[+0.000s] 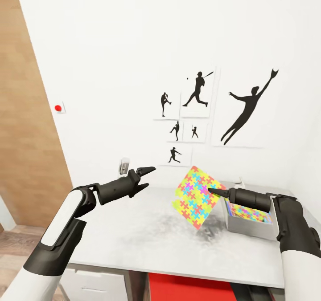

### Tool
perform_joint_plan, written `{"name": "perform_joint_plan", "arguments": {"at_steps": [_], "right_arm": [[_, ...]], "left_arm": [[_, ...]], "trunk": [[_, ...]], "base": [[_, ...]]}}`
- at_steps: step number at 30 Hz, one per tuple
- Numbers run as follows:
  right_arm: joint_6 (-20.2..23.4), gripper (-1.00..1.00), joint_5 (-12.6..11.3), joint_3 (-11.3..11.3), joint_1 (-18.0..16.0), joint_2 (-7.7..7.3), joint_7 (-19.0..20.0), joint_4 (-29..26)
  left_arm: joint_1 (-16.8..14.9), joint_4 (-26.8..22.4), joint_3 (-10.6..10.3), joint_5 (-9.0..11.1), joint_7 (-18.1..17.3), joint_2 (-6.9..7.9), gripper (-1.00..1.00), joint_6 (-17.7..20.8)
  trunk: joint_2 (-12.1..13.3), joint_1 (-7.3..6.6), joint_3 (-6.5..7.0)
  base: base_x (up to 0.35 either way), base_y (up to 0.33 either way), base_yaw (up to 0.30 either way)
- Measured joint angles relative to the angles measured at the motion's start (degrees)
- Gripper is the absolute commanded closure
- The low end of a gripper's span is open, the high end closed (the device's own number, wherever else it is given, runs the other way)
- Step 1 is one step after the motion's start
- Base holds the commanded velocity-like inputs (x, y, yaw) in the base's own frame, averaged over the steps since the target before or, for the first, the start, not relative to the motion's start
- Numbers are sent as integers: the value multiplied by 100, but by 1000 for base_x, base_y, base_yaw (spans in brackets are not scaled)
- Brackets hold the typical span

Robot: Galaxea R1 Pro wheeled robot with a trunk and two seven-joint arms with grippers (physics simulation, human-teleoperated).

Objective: Put all the toys in the child's room - the three board games (two on the bed and one on the table), the two jigsaw puzzles on the table, and the tennis ball on the table - inside the toy box on the table in the child's room.

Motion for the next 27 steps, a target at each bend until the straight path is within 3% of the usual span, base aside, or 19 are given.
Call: {"name": "perform_joint_plan", "arguments": {"at_steps": [9,27], "right_arm": [[0,100,3,0,0,1,-5,-2],[0,100,-3,-8,1,0,-23,-3]], "left_arm": [[-1,1,-3,-4,6,-1,-100,-3],[-1,2,-16,-11,18,-1,-100,-8]], "trunk": [[0,0,4],[0,0,7]], "base": [[11,-11,27],[103,-115,-12]]}}
